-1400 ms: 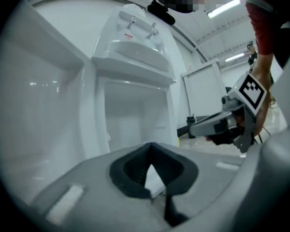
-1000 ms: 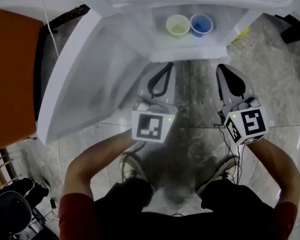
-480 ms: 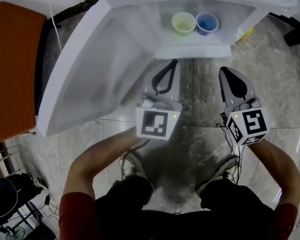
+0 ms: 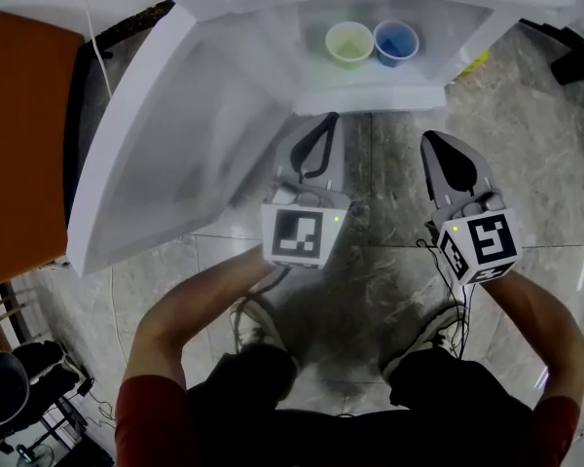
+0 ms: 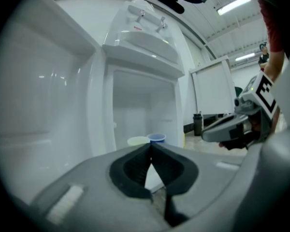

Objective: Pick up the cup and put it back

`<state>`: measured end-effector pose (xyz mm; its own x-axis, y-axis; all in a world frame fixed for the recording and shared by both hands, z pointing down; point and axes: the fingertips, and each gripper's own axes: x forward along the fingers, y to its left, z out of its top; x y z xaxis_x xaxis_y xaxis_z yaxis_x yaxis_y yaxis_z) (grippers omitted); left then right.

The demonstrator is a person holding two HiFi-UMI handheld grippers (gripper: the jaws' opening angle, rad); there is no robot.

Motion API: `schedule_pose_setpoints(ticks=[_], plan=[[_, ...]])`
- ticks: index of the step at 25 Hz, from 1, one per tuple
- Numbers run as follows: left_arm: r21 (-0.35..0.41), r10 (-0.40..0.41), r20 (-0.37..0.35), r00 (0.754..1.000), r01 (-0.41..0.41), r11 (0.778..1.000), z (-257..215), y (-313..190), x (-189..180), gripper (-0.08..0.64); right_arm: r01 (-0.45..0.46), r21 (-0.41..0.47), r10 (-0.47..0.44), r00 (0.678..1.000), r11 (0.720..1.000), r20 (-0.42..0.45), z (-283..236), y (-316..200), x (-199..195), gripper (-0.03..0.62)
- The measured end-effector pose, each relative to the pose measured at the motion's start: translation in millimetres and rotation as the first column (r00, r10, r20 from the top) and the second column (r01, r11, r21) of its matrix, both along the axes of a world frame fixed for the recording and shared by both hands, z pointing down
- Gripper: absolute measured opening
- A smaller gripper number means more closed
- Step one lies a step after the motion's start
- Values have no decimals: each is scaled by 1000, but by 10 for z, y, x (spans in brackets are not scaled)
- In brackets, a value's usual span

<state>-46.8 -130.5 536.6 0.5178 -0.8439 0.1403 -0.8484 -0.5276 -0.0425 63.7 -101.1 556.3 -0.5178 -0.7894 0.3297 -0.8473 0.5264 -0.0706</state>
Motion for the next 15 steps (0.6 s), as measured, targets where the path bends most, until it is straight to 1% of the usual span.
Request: schedule_pose_setpoints(ticks=[6, 11, 15], plan=[[-11, -16, 16, 1000, 16, 1000, 101, -129, 47, 0, 2, -6, -2, 1000, 1000, -2, 83, -30, 27, 2], [-29, -15, 48, 999, 17, 999, 221, -268, 116, 31, 2, -16, -2, 1000, 1000, 0, 139, -55, 24, 0], [-68, -32, 38, 999, 35, 997, 349, -406, 153, 57, -3, -26, 3, 1000, 1000, 3, 191, -77, 46, 0]])
